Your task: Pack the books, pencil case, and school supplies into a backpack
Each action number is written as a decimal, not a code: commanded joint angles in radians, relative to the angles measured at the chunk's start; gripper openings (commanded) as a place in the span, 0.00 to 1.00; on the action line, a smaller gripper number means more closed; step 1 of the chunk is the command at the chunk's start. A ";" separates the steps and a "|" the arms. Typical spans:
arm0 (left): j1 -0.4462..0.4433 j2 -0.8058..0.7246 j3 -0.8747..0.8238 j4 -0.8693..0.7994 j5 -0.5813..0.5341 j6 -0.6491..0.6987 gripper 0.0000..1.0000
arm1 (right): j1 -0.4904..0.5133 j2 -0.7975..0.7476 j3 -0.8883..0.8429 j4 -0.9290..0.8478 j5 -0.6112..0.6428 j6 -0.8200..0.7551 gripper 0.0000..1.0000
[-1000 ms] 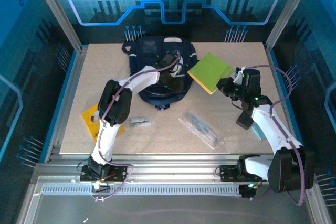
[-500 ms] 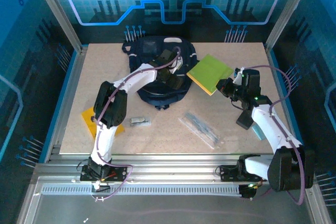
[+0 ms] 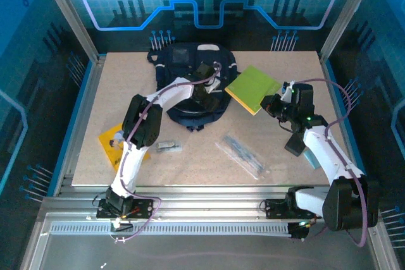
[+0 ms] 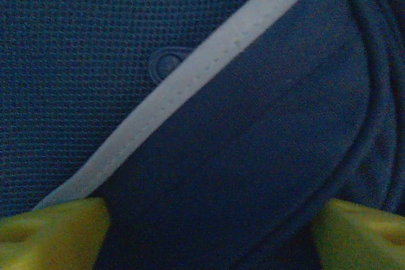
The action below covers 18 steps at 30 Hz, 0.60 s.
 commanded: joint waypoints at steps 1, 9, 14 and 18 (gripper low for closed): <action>0.030 0.089 0.050 -0.032 -0.024 0.033 0.62 | -0.013 -0.040 0.010 0.009 -0.003 -0.016 0.00; 0.031 0.026 0.053 -0.064 0.056 -0.037 0.00 | -0.013 -0.060 0.010 -0.010 0.013 -0.025 0.00; 0.031 -0.071 0.072 -0.061 0.080 -0.129 0.00 | -0.016 -0.069 0.004 -0.016 0.020 -0.028 0.00; 0.034 -0.123 0.095 -0.057 0.103 -0.191 0.00 | -0.016 -0.078 0.002 -0.019 0.021 -0.028 0.00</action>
